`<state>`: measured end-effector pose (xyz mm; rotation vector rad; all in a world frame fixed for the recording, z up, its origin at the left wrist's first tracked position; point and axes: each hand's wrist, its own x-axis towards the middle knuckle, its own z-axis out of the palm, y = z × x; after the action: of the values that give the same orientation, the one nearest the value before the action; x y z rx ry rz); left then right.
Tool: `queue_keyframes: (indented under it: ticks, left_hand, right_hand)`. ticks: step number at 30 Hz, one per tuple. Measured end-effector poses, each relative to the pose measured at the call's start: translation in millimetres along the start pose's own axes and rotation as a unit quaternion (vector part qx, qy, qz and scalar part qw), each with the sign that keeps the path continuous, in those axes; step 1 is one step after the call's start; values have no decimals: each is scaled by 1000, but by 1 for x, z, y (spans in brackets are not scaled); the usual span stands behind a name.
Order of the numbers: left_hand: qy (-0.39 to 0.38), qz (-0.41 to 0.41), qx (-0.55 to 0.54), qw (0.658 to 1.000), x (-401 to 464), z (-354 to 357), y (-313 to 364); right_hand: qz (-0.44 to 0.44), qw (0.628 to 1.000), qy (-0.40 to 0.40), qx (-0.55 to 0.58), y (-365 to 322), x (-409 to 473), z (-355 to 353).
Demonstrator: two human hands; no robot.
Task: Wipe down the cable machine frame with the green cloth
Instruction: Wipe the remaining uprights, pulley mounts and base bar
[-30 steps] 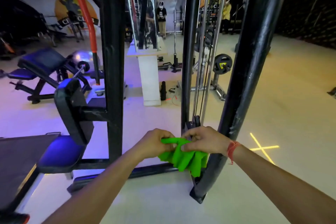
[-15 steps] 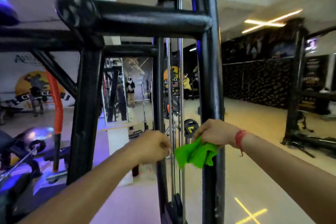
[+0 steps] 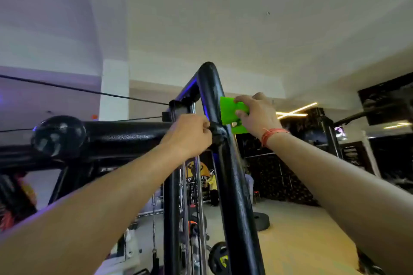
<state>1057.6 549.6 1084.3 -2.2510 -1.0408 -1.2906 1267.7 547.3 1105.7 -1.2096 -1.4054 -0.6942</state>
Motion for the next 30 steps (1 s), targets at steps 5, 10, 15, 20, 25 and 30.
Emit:
queue_keyframes:
  ticks: [5, 10, 15, 20, 25, 30]
  left_hand:
    - [-29, -58, 84, 994, 69, 5, 13]
    - [-26, -164, -55, 985, 114, 22, 20]
    - [48, -222, -288, 930, 145, 35, 19]
    - [48, -215, -363, 905, 161, 31, 23]
    - [51, -199, -402, 892, 171, 25, 18]
    - [61, -208, -465, 858, 177, 26, 16]
  right_hand:
    - [-17, 1000, -24, 10, 19, 38, 39]
    - [-37, 992, -92, 74, 33, 36, 88]
    - [-40, 992, -51, 105, 20, 110, 98]
    - [-39, 993, -61, 97, 18, 161, 94]
    - [-71, 994, -43, 70, 35, 145, 98]
    - [-3, 991, -82, 102, 1, 190, 86]
